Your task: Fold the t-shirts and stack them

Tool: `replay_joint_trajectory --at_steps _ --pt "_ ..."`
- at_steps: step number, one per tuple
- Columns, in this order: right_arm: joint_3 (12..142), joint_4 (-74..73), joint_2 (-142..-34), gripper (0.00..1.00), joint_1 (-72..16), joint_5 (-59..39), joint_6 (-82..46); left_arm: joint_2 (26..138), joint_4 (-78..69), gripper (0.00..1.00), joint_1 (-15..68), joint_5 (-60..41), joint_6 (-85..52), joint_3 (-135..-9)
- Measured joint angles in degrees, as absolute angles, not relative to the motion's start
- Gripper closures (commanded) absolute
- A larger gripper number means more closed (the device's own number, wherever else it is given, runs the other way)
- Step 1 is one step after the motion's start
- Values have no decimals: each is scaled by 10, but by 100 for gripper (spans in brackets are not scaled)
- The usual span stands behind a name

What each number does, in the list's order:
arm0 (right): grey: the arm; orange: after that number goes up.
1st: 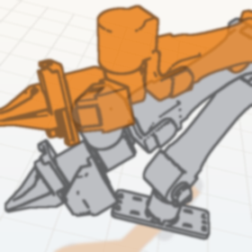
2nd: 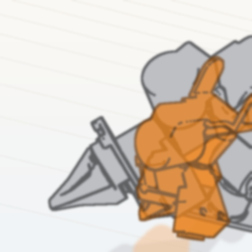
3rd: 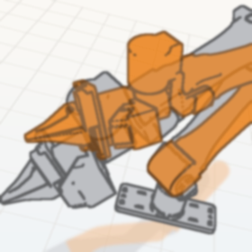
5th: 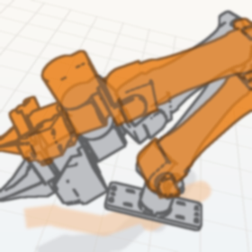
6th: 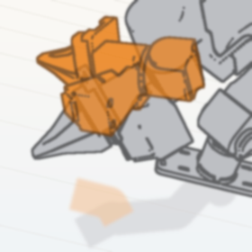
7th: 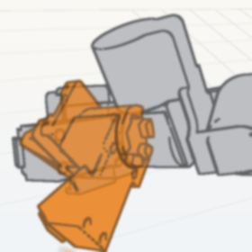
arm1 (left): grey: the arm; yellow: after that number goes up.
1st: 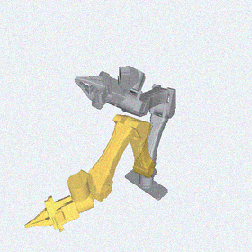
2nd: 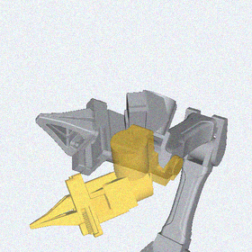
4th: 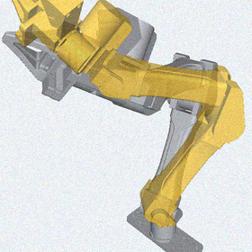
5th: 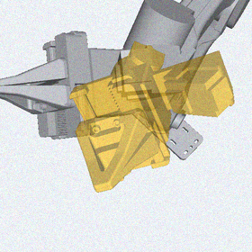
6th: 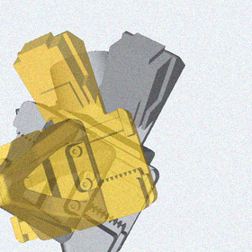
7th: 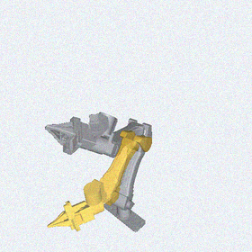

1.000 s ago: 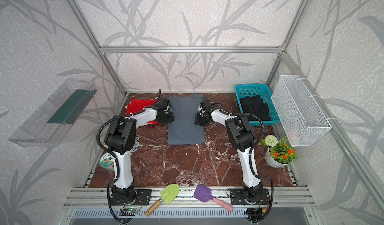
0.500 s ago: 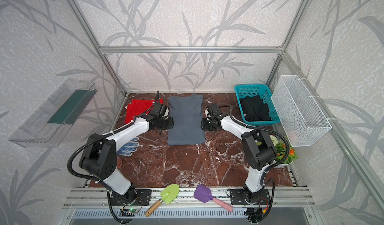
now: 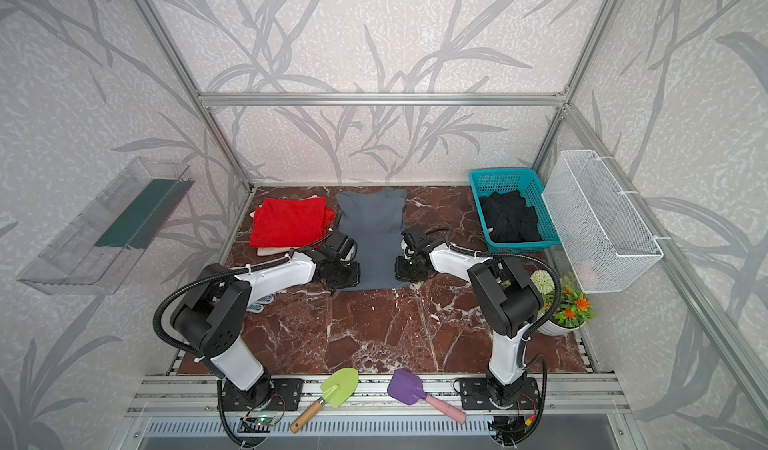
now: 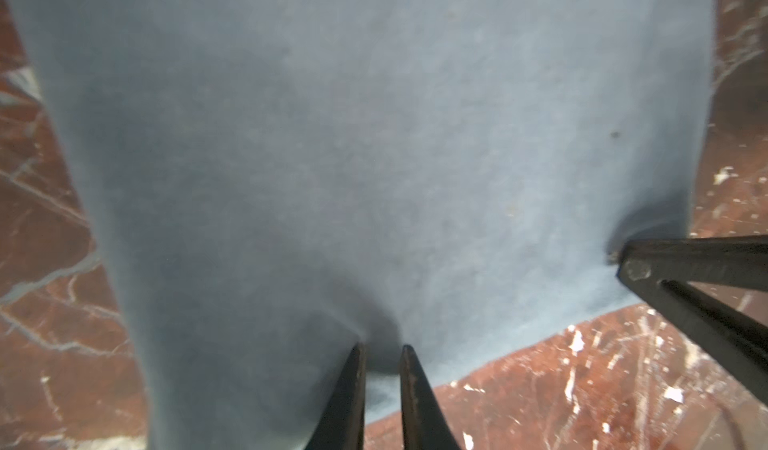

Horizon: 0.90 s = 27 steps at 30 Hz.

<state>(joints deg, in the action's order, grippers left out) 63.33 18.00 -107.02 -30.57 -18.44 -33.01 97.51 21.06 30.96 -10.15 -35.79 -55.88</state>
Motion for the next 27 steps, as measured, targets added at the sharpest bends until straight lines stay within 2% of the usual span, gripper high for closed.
replay_joint_trajectory --at_steps 18,21,27 --pt "561 142 -1027 84 -288 -203 -335 868 183 79 281 -85 -370 -422" --pt "543 148 -1008 80 -288 -205 -336 842 202 76 279 -78 -372 -405" --pt "515 188 -946 63 -286 -199 -340 765 234 65 279 -69 -373 -395"
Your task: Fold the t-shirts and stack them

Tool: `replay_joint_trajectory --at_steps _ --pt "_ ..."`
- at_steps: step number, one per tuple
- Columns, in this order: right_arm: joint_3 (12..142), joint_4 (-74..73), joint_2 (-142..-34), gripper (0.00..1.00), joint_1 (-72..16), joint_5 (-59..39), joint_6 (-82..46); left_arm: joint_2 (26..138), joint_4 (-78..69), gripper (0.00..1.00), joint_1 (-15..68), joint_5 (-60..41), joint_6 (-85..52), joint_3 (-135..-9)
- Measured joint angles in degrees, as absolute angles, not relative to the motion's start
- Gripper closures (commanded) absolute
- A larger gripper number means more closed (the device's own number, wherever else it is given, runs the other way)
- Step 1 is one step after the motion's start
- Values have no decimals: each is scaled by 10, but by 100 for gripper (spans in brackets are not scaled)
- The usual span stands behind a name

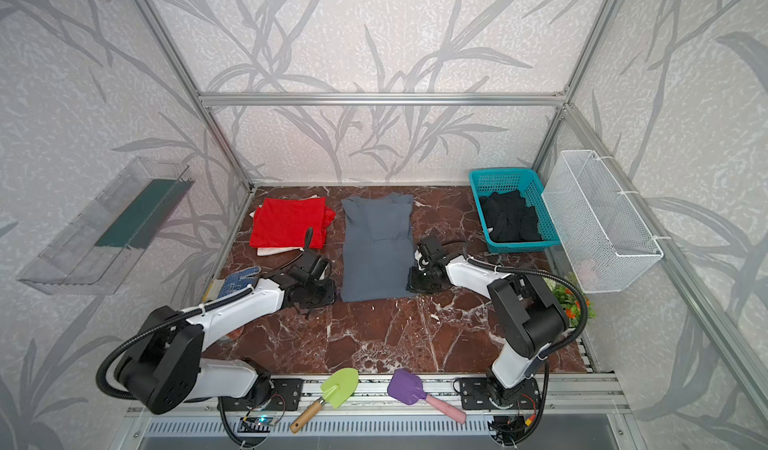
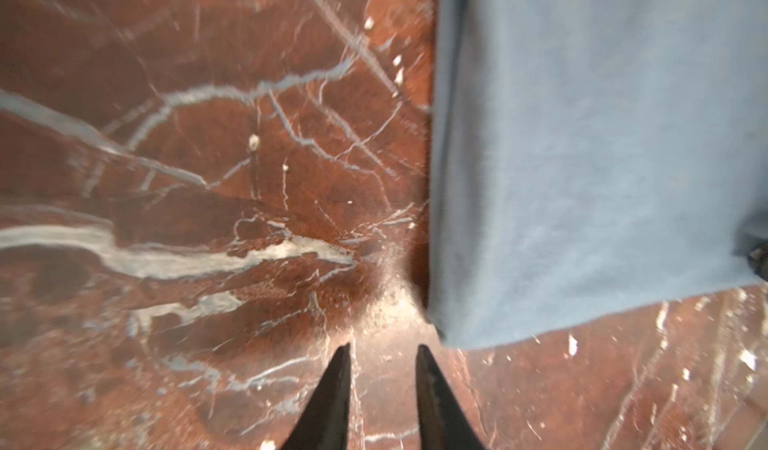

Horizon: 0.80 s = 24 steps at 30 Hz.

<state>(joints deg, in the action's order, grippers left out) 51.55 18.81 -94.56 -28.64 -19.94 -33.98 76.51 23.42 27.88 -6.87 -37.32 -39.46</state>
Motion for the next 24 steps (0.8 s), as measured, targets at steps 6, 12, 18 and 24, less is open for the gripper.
replay_joint_trajectory --at_steps 6,12,18,24 --pt "515 220 -900 55 -285 -189 -340 747 225 58 280 -104 -376 -395" --pt "477 210 -894 51 -267 -190 -342 786 206 55 288 -125 -385 -395" --pt "457 205 -901 49 -258 -197 -343 825 185 54 290 -137 -393 -395" --pt "457 188 -906 49 -256 -204 -343 850 169 57 290 -143 -397 -400"
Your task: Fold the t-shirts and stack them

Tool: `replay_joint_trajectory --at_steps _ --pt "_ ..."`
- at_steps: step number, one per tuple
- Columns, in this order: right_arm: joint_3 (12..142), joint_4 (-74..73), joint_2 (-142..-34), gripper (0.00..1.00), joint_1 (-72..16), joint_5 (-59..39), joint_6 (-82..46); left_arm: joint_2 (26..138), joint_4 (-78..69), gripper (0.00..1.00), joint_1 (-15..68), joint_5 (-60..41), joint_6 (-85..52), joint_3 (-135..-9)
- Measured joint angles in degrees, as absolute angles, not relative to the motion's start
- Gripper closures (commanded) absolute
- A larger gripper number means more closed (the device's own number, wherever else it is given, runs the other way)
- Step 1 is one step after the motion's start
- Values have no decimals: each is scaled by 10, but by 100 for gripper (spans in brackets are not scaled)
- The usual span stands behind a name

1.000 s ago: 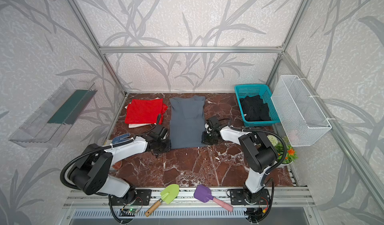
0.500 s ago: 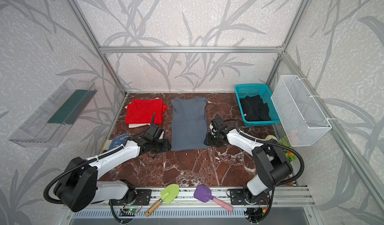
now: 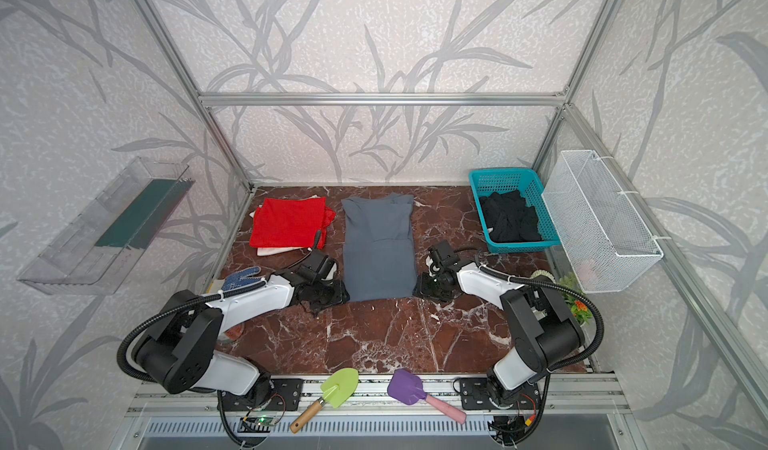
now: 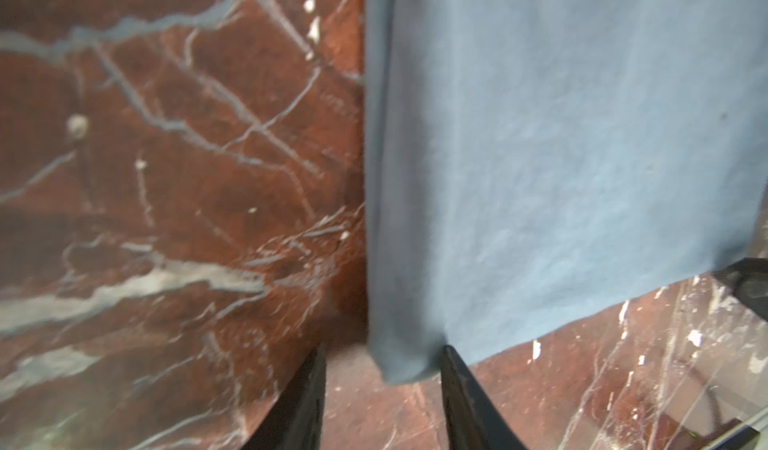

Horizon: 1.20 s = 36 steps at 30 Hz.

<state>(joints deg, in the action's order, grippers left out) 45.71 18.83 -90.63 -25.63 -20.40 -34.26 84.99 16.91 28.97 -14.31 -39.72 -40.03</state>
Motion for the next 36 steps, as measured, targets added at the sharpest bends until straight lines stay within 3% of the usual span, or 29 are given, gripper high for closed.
replay_joint_trajectory --at_steps 3,11,18,26,31,34,36 --pt "457 183 -909 49 -255 -206 -342 856 162 63 290 -146 -400 -403" --pt "458 160 -921 49 -255 -219 -343 872 152 92 291 -152 -406 -405" --pt "459 131 -936 51 -255 -237 -347 872 154 93 292 -151 -406 -406" --pt "460 110 -950 62 -255 -254 -351 872 154 94 292 -151 -406 -406" --pt "460 96 -964 82 -254 -261 -356 872 154 95 292 -151 -406 -407" --pt "460 85 -975 100 -254 -271 -357 872 154 97 292 -151 -406 -407" --pt "460 83 -976 100 -253 -273 -358 872 154 98 292 -151 -407 -407"
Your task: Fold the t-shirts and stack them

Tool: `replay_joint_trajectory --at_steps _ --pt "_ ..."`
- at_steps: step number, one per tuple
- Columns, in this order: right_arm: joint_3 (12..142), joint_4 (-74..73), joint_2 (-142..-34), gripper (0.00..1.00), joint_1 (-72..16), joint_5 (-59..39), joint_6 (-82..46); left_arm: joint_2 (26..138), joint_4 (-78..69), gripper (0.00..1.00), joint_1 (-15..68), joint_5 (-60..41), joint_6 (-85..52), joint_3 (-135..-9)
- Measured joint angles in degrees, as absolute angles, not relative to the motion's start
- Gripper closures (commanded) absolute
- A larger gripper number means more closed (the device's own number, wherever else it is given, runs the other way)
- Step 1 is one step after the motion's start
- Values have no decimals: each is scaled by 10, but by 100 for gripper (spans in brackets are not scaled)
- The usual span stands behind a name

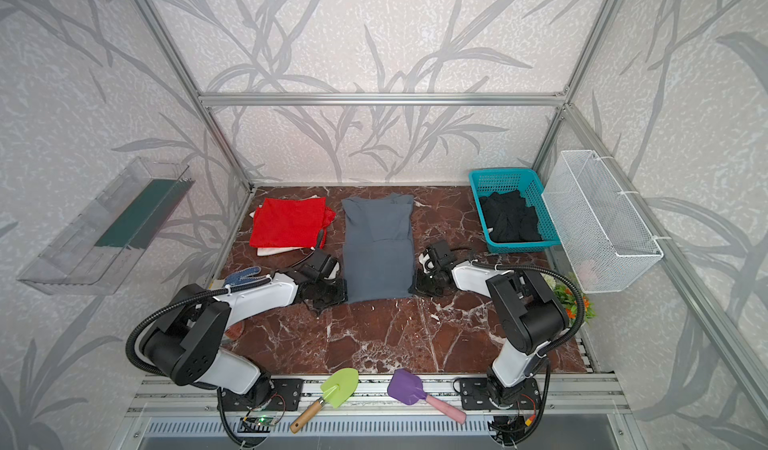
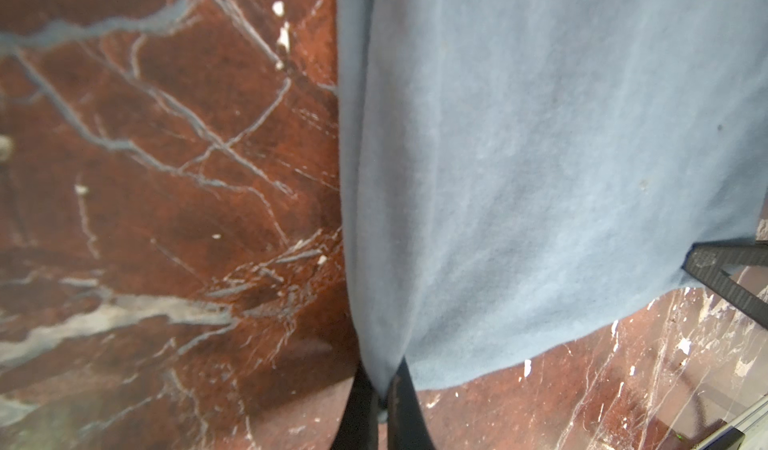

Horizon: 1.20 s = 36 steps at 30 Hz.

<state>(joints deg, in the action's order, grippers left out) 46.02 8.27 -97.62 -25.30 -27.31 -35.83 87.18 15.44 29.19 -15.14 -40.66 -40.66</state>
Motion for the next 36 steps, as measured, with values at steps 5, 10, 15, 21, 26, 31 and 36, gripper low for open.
replay_joint_trajectory --at_steps 5,10,15,21,26,31,36 --pt "455 82 -969 100 -253 -272 -356 870 158 100 292 -153 -407 -407" --pt "410 94 -916 100 -261 -270 -353 846 189 100 306 -156 -406 -398" --pt "369 136 -828 100 -294 -263 -356 778 241 100 334 -158 -408 -378" --pt "338 201 -684 100 -356 -238 -395 650 335 100 376 -163 -422 -373" --pt "343 270 -576 100 -382 -220 -424 564 414 100 392 -183 -428 -385" --pt "368 316 -544 100 -383 -200 -433 550 459 100 393 -194 -426 -435" --pt "406 333 -557 100 -374 -182 -436 568 464 100 392 -169 -424 -481"
